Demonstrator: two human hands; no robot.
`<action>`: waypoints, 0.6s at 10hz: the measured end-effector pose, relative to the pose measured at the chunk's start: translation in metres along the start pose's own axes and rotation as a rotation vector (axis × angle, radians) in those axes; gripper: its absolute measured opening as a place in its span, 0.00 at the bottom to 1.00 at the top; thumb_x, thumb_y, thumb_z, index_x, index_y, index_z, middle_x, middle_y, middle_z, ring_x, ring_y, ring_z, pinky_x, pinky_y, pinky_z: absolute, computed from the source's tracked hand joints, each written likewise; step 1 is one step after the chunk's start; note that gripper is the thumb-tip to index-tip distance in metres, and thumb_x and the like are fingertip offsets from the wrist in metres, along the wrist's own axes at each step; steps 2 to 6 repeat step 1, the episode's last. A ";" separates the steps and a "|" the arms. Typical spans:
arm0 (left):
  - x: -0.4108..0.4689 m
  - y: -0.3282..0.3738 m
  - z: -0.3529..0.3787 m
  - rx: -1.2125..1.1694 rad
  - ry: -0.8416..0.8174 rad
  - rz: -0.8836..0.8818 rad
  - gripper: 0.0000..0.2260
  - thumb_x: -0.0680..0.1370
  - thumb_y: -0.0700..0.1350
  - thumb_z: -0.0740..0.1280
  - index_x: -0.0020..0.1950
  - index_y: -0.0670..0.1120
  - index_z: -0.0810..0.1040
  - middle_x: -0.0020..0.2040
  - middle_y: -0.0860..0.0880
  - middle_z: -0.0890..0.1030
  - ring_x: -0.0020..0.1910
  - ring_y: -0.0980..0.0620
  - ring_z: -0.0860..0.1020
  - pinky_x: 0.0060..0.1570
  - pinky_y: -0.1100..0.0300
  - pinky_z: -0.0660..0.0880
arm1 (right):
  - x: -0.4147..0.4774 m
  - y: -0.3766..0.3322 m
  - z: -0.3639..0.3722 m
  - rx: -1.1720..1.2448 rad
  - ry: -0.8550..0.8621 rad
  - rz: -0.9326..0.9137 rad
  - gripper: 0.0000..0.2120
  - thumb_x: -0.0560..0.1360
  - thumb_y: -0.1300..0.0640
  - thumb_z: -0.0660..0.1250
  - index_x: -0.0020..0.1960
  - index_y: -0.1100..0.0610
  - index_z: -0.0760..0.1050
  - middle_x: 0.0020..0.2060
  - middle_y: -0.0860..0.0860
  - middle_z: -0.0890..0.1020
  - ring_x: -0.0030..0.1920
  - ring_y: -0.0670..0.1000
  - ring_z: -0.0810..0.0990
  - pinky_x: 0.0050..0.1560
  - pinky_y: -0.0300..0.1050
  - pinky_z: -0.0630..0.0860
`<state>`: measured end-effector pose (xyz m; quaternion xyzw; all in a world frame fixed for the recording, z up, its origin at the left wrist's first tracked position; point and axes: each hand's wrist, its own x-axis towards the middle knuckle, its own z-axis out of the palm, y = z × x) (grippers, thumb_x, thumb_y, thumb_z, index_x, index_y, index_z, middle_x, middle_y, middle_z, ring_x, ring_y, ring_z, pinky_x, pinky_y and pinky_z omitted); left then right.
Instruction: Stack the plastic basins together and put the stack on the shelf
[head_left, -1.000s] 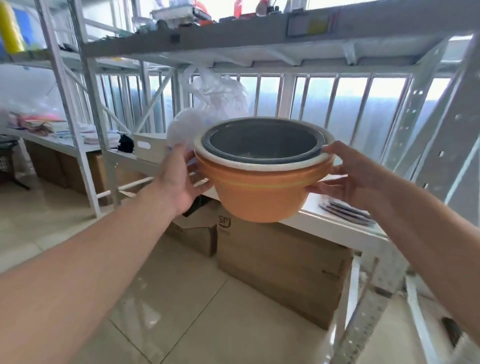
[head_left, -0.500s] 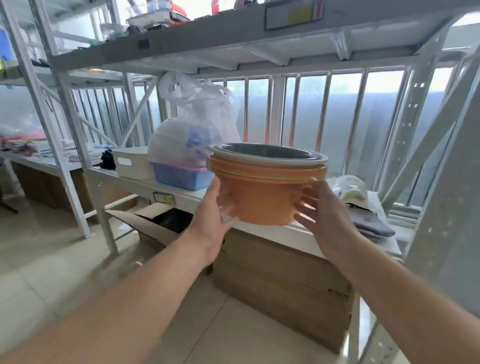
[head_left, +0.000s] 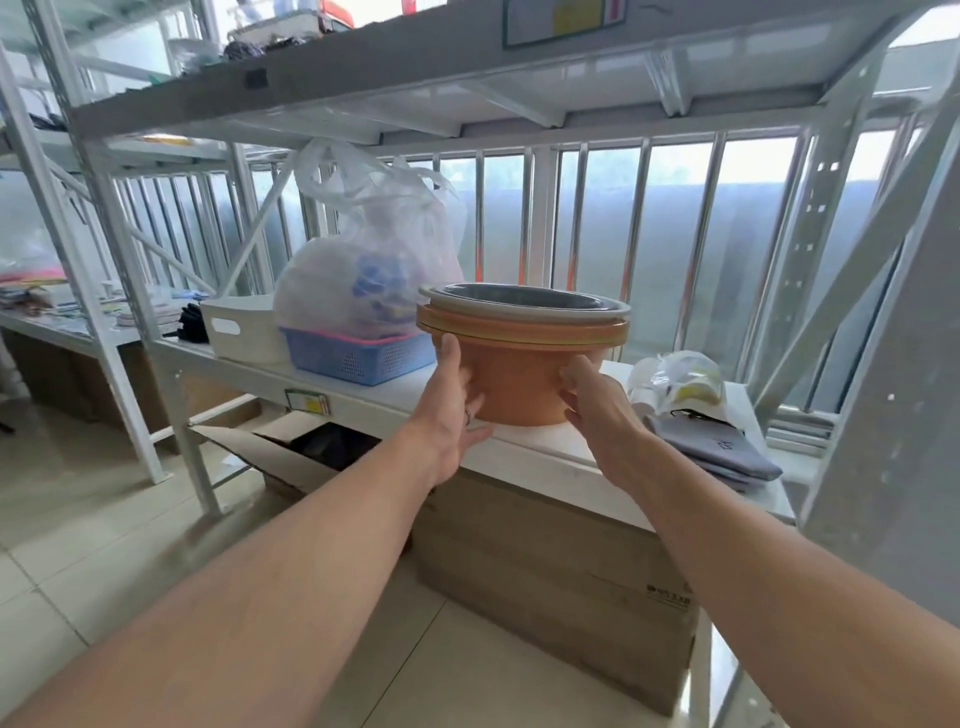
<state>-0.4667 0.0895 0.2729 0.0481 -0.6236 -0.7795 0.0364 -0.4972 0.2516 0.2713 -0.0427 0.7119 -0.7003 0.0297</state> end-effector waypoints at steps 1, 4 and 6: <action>-0.024 -0.017 -0.006 -0.021 0.047 0.005 0.36 0.82 0.67 0.50 0.82 0.44 0.61 0.81 0.47 0.65 0.77 0.49 0.68 0.69 0.45 0.69 | -0.011 0.006 0.001 0.029 0.065 0.006 0.19 0.64 0.43 0.62 0.47 0.55 0.79 0.59 0.57 0.83 0.66 0.62 0.77 0.71 0.62 0.69; -0.024 -0.017 -0.006 -0.021 0.047 0.005 0.36 0.82 0.67 0.50 0.82 0.44 0.61 0.81 0.47 0.65 0.77 0.49 0.68 0.69 0.45 0.69 | -0.011 0.006 0.001 0.029 0.065 0.006 0.19 0.64 0.43 0.62 0.47 0.55 0.79 0.59 0.57 0.83 0.66 0.62 0.77 0.71 0.62 0.69; -0.024 -0.017 -0.006 -0.021 0.047 0.005 0.36 0.82 0.67 0.50 0.82 0.44 0.61 0.81 0.47 0.65 0.77 0.49 0.68 0.69 0.45 0.69 | -0.011 0.006 0.001 0.029 0.065 0.006 0.19 0.64 0.43 0.62 0.47 0.55 0.79 0.59 0.57 0.83 0.66 0.62 0.77 0.71 0.62 0.69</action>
